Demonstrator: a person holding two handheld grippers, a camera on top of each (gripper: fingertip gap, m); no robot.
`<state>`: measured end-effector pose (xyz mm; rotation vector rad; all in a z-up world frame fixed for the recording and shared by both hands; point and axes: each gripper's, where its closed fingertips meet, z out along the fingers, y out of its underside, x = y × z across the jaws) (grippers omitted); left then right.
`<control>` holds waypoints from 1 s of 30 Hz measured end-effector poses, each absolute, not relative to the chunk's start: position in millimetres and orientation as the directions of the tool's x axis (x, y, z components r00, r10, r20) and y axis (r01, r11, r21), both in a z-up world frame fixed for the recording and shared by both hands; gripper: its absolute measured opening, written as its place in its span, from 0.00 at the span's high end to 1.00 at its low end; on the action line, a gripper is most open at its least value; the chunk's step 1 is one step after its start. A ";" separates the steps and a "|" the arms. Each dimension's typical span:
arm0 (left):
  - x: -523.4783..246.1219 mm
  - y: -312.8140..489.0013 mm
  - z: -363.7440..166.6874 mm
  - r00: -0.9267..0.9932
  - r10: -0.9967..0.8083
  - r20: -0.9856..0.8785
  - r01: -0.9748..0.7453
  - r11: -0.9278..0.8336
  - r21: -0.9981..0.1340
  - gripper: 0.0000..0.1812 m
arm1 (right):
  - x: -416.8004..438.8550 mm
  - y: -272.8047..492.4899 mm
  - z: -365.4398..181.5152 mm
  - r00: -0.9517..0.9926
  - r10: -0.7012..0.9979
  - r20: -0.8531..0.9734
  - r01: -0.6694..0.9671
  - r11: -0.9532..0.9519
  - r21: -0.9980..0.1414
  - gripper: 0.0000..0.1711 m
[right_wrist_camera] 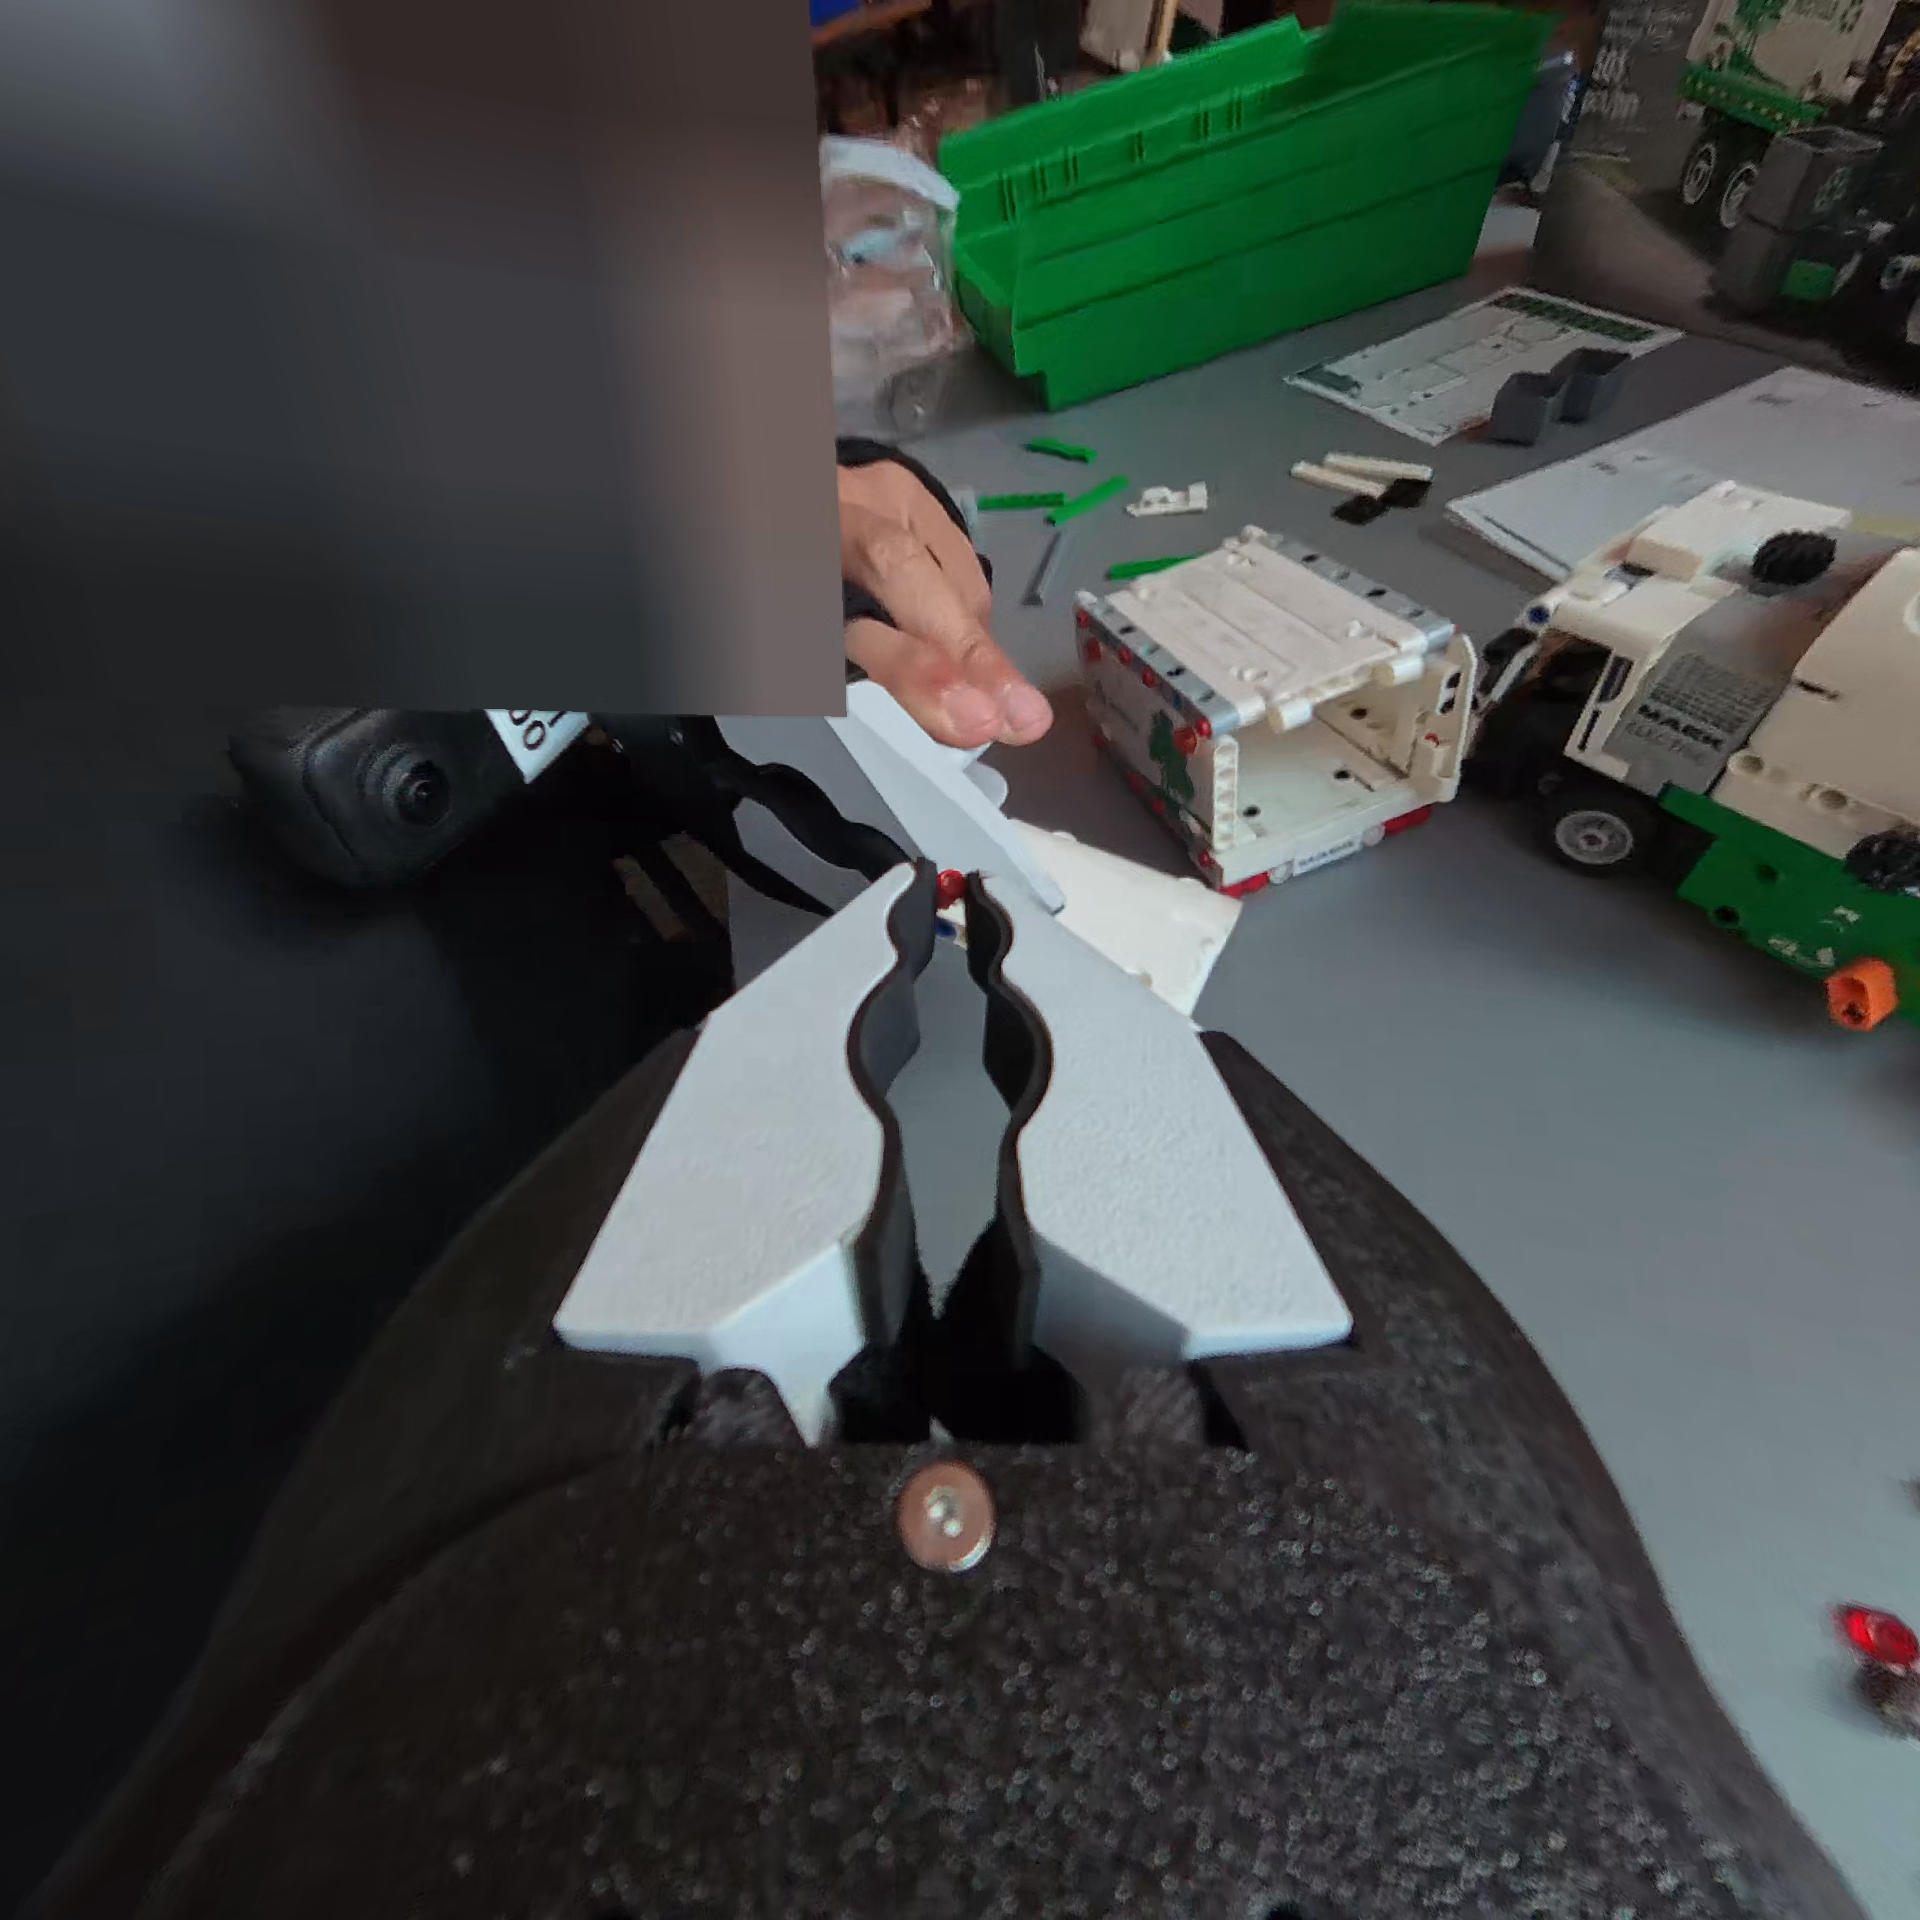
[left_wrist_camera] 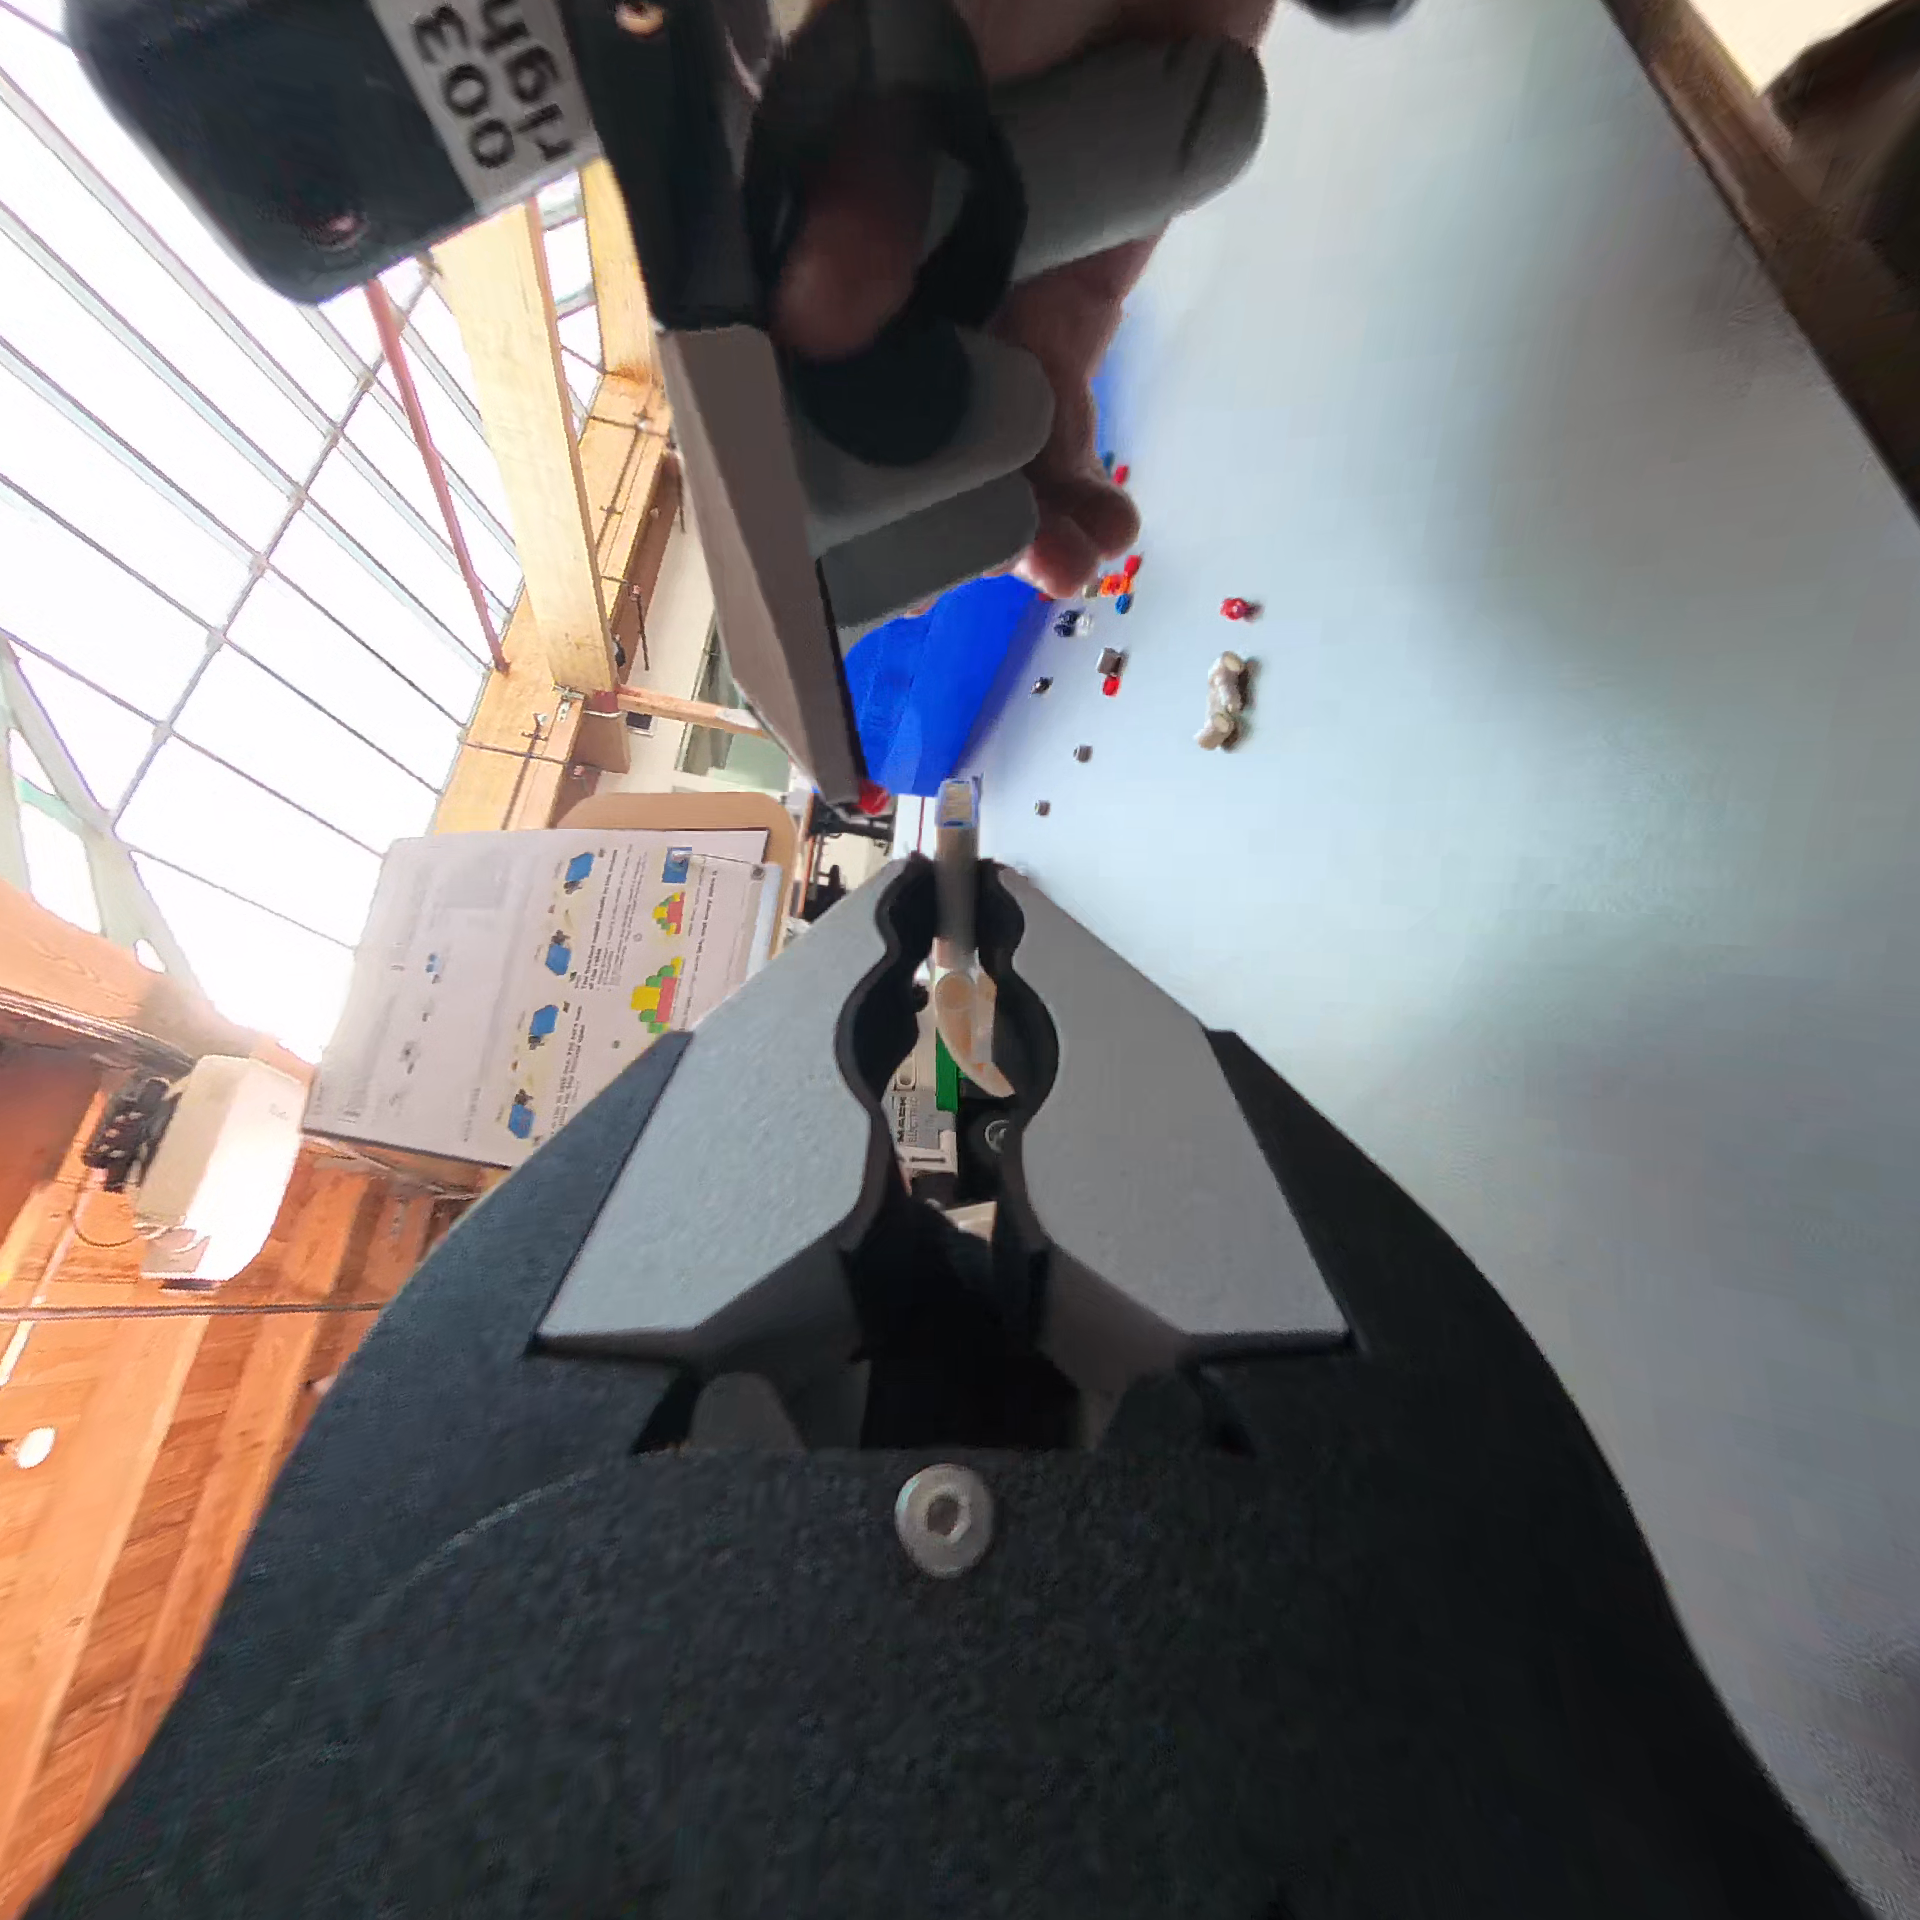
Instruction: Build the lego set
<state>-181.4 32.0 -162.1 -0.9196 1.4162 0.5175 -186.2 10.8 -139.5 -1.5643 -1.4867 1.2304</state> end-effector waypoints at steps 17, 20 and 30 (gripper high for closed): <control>-177.5 36.1 -189.5 0.023 -0.150 -0.988 -0.831 0.547 -0.102 0.97 | -182.3 20.5 -181.1 0.025 0.999 -0.035 0.476 -0.043 -0.879 0.98; -178.1 38.2 -192.1 0.061 -0.221 -0.973 -0.827 0.535 -0.174 0.97 | -183.3 23.0 -183.0 0.030 0.996 -0.088 0.501 -0.091 -0.861 0.98; -181.0 39.6 -190.1 0.074 -0.254 -0.964 -0.835 0.512 -0.199 0.97 | -182.7 23.4 -184.1 -0.067 0.994 -0.084 0.706 -0.012 -0.708 0.98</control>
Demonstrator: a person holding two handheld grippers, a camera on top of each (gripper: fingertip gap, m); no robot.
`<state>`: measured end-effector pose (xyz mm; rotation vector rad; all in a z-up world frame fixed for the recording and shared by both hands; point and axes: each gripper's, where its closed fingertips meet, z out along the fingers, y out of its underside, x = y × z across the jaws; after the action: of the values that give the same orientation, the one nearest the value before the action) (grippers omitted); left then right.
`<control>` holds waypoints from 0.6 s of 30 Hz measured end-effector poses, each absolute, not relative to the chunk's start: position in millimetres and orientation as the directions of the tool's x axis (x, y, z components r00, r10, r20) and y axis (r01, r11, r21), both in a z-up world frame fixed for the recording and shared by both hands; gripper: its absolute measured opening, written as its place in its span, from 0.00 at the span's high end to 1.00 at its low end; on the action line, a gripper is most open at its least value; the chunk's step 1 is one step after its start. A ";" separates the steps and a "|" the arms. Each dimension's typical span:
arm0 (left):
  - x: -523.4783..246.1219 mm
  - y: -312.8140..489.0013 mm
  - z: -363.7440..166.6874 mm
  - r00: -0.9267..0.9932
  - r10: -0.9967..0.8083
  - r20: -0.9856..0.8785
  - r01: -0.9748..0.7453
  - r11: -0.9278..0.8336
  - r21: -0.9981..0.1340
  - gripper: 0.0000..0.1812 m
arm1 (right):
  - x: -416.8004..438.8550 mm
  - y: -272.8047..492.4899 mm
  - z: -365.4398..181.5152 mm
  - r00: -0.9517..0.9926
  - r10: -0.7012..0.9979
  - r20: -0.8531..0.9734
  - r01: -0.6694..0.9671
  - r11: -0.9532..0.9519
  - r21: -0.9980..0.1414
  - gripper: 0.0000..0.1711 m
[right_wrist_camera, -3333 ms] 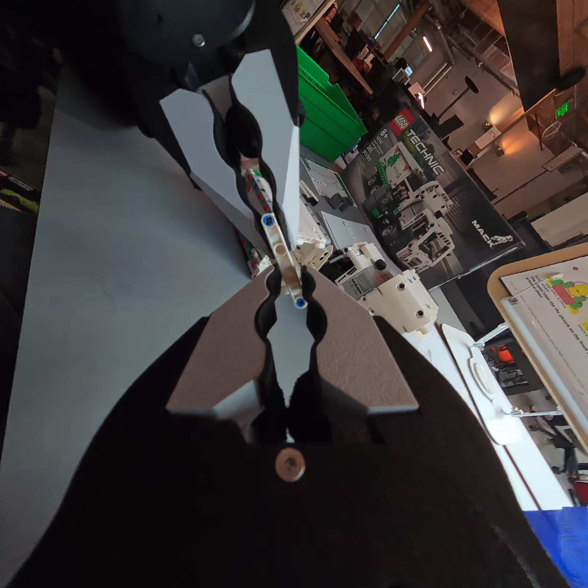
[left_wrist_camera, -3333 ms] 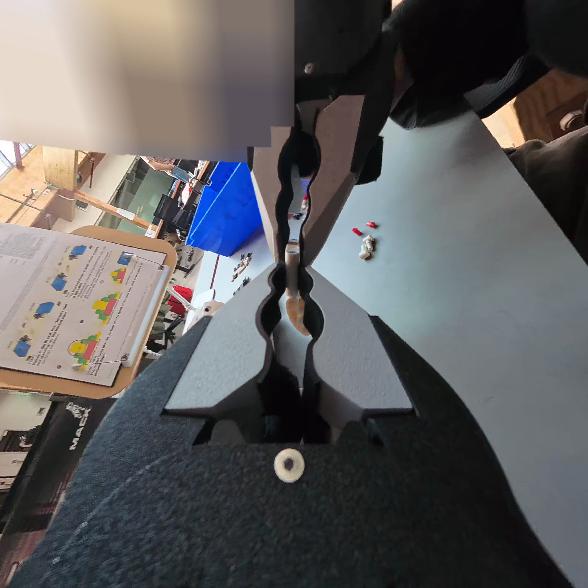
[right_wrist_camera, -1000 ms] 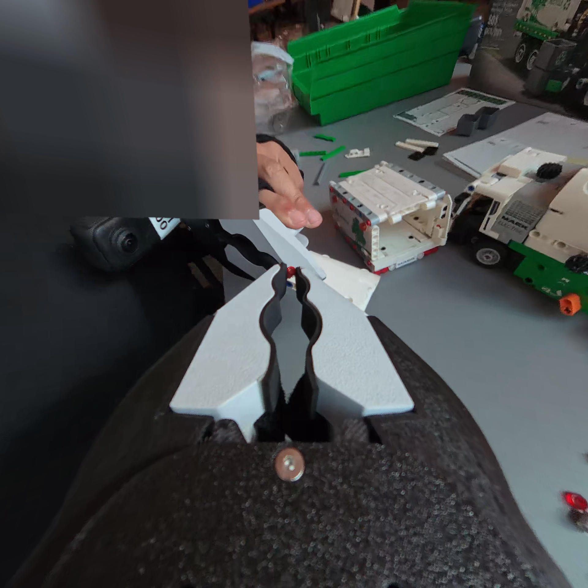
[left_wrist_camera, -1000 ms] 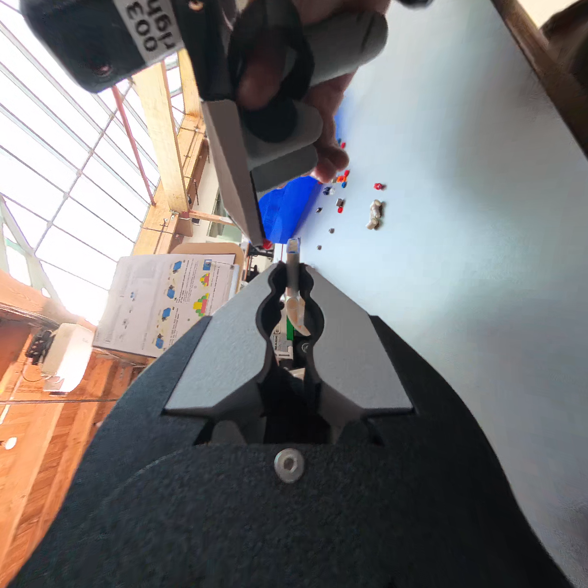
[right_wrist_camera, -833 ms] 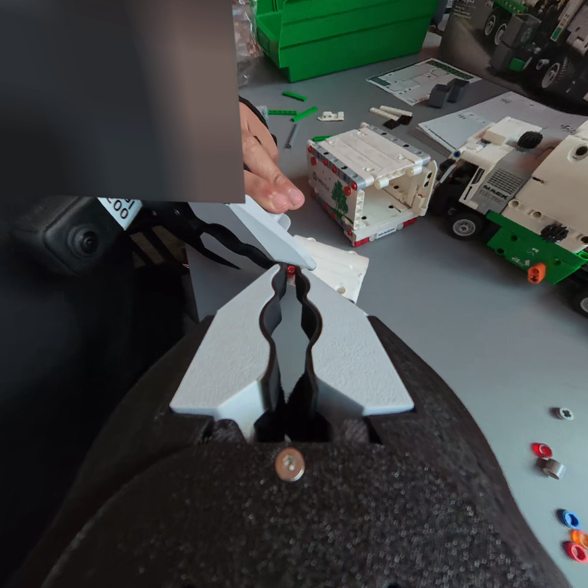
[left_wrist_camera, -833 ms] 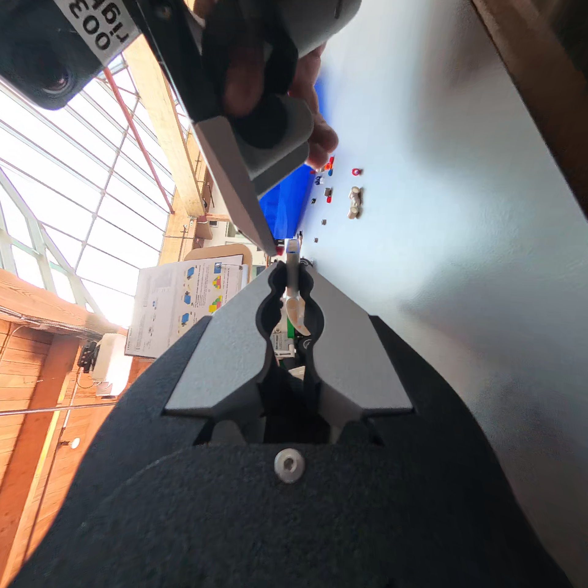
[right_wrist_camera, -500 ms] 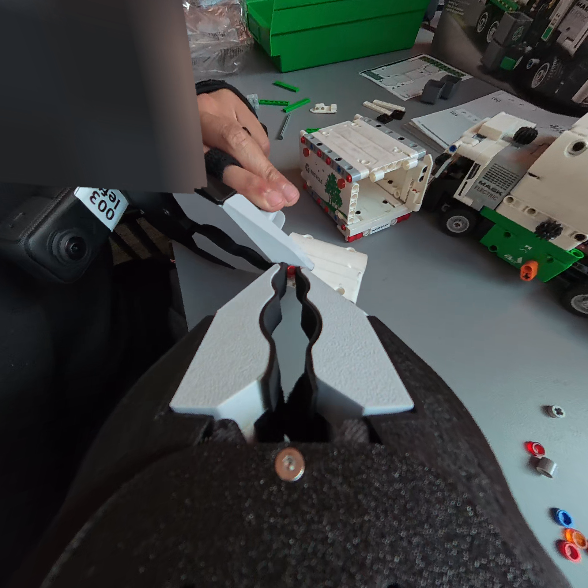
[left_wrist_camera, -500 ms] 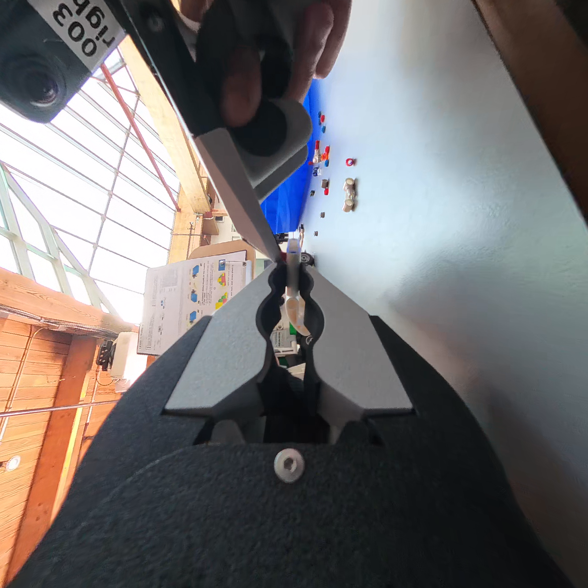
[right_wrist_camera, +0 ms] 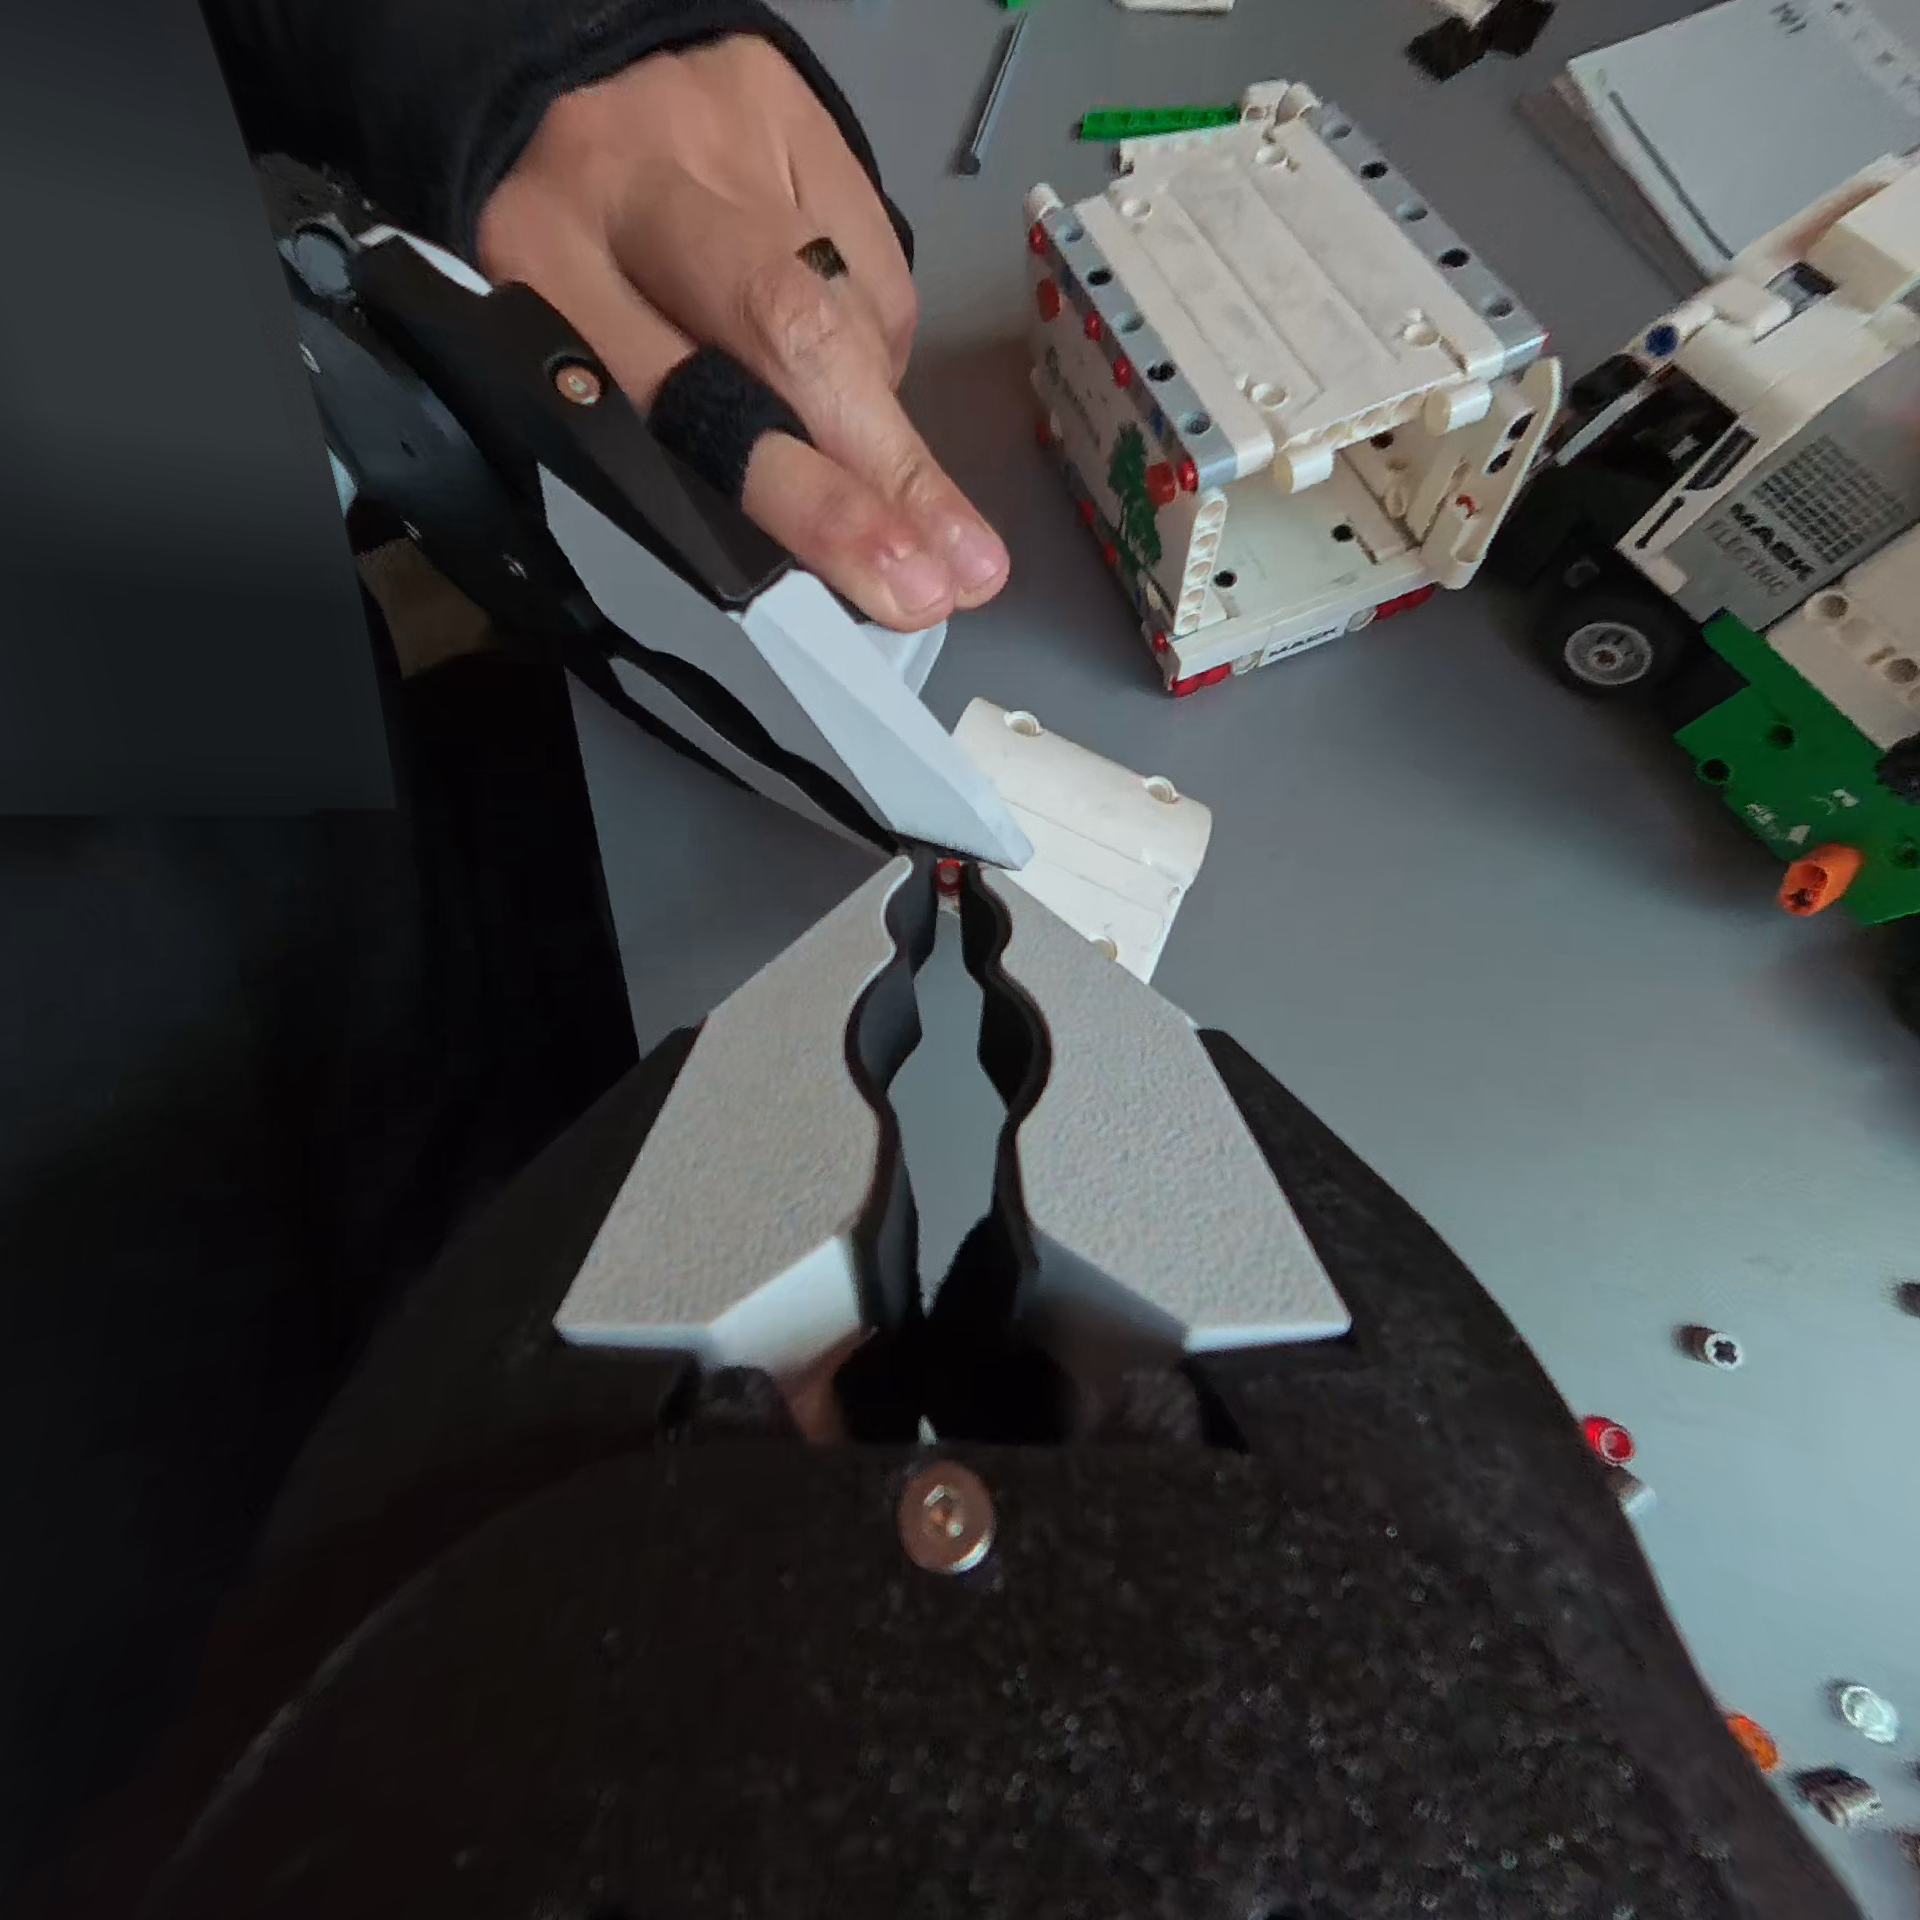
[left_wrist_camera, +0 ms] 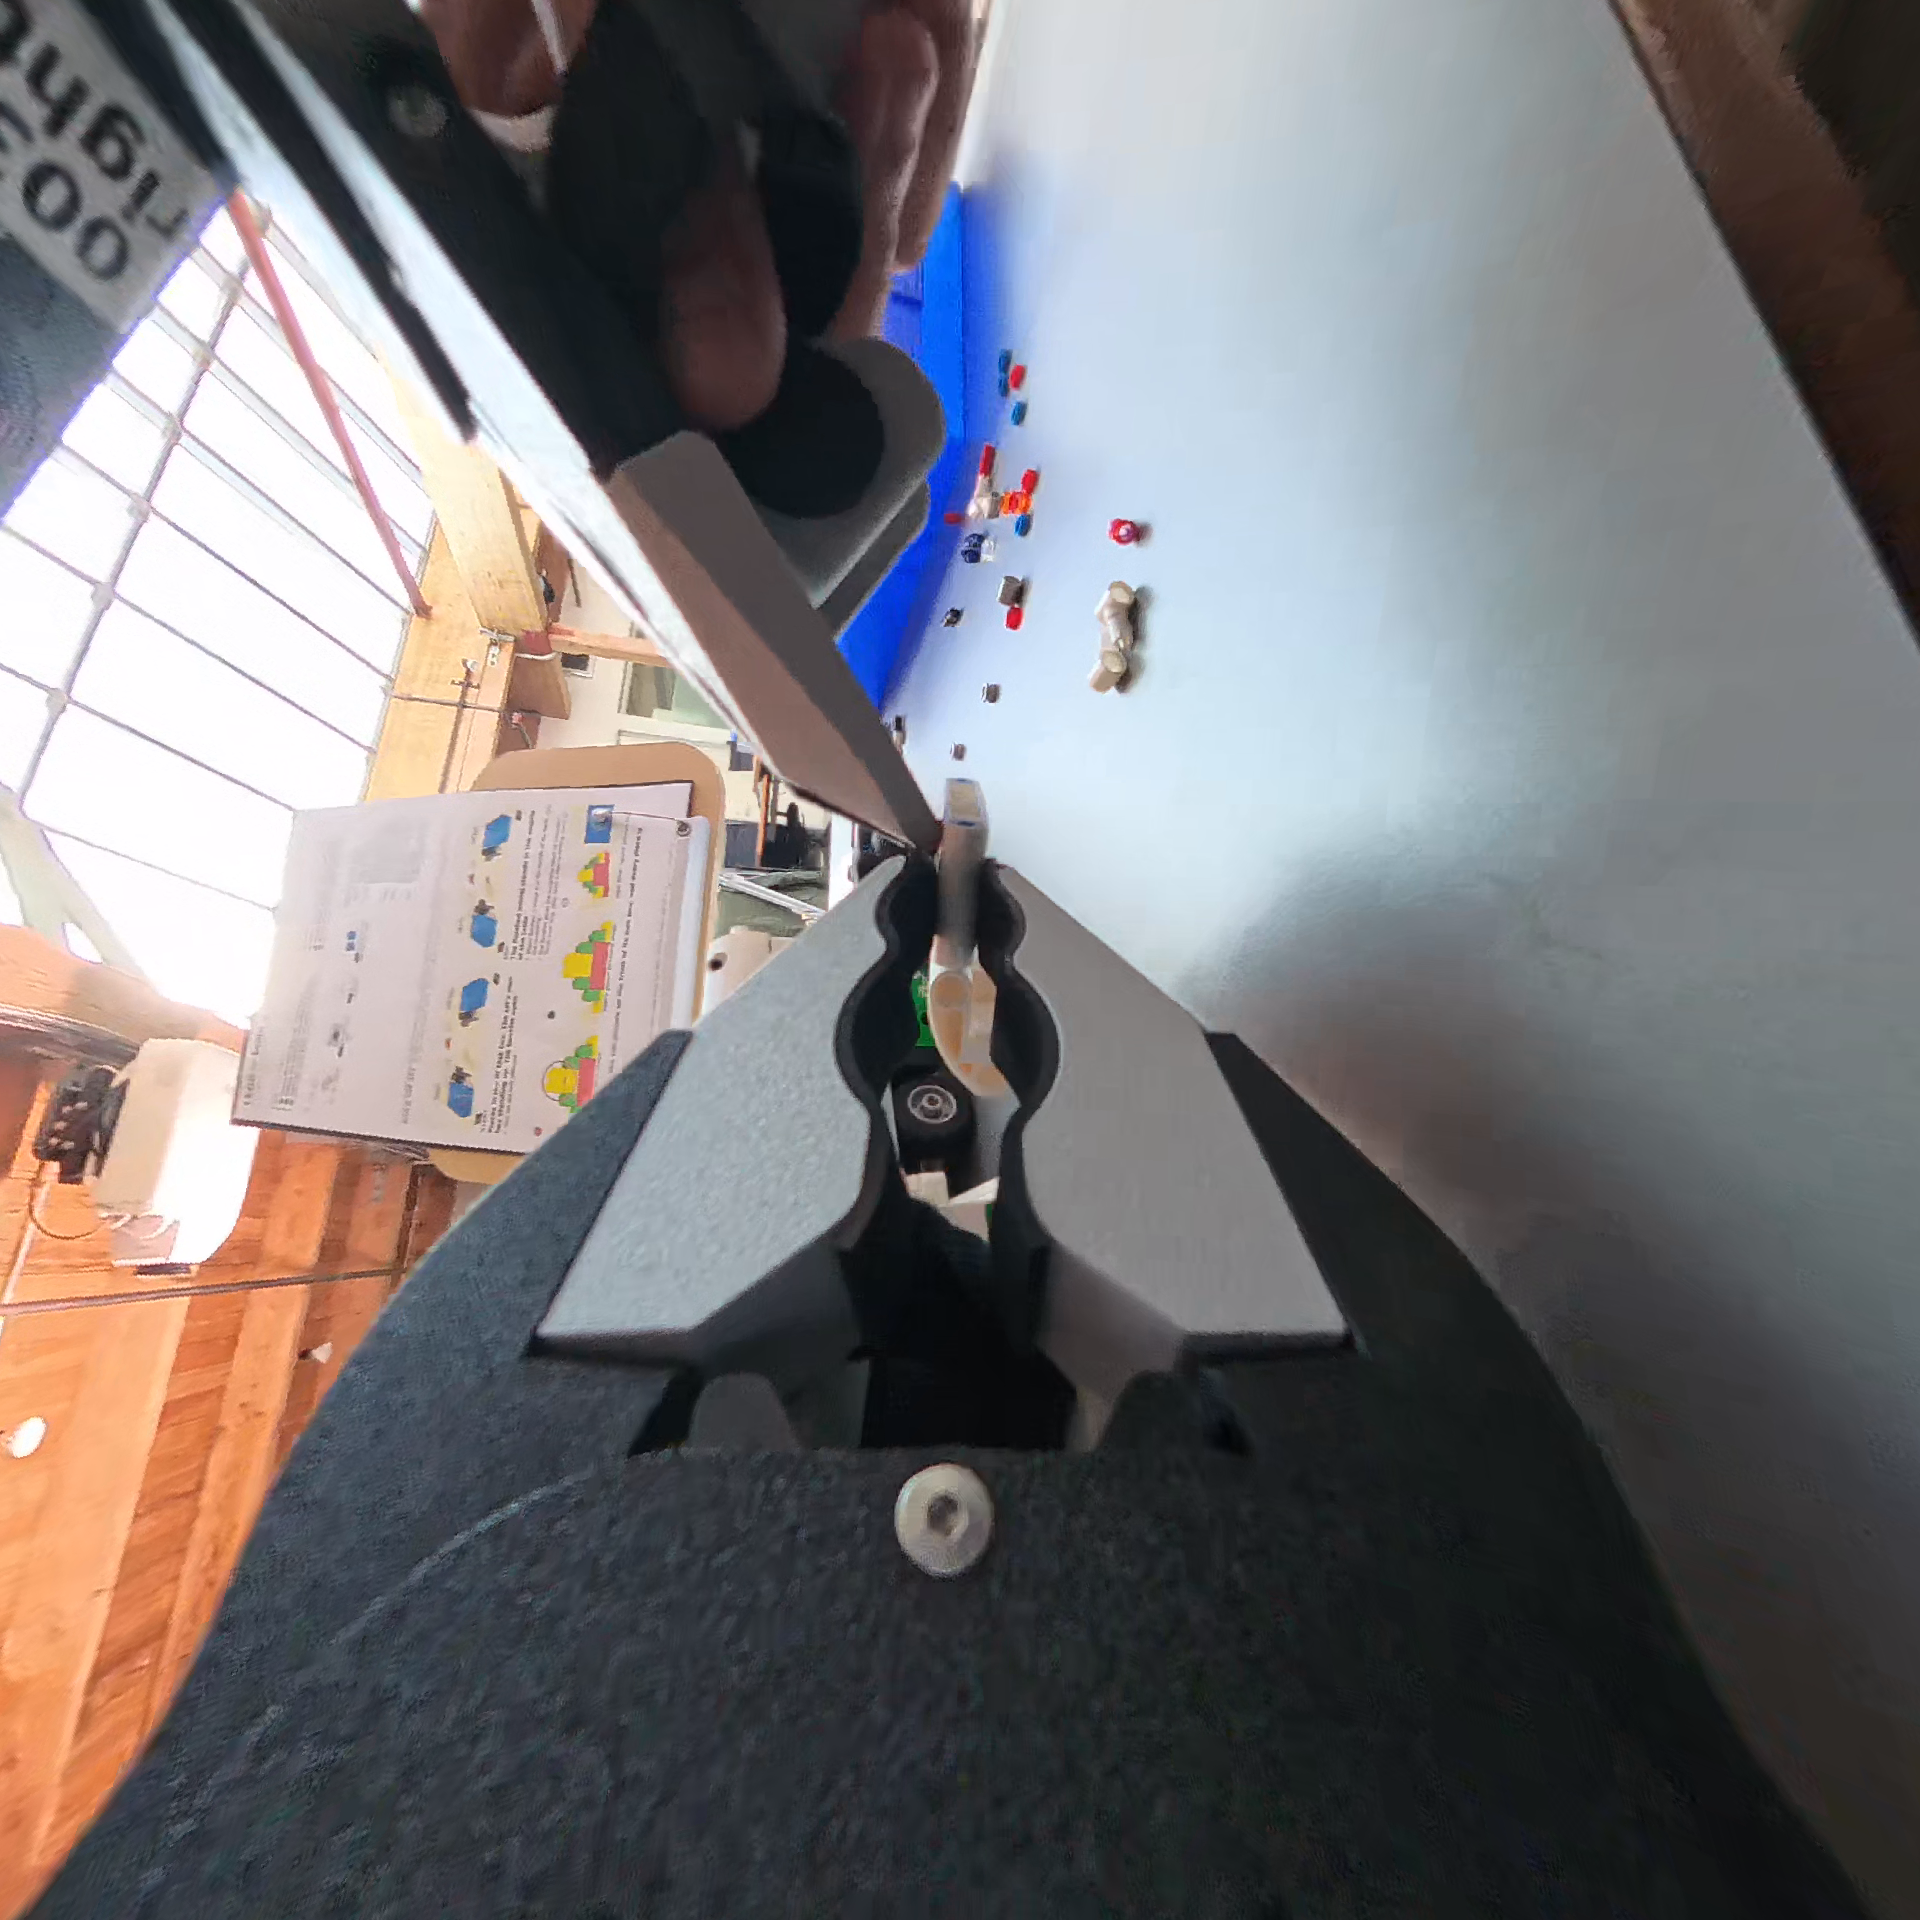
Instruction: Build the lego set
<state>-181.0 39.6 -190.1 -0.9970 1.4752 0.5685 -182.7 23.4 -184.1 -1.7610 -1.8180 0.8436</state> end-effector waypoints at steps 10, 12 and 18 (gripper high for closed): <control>-183.3 48.5 -194.9 0.208 -0.452 -0.868 -0.798 0.434 -0.418 0.97 | -187.8 34.9 -183.5 -0.037 0.979 -0.200 0.754 -0.104 -0.649 0.98; -182.5 48.9 -193.8 0.237 -0.480 -0.844 -0.782 0.421 -0.459 0.97 | -187.8 36.1 -181.5 -0.046 0.980 -0.195 0.762 -0.092 -0.641 0.98; -184.3 50.2 -193.5 0.244 -0.473 -0.847 -0.783 0.419 -0.460 0.97 | -189.9 37.5 -181.3 -0.068 0.984 -0.163 0.781 -0.049 -0.623 0.98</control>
<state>-184.3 50.2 -193.5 -1.2164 1.3973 0.3056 -189.9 37.5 -181.3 -1.8760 -1.8954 0.8416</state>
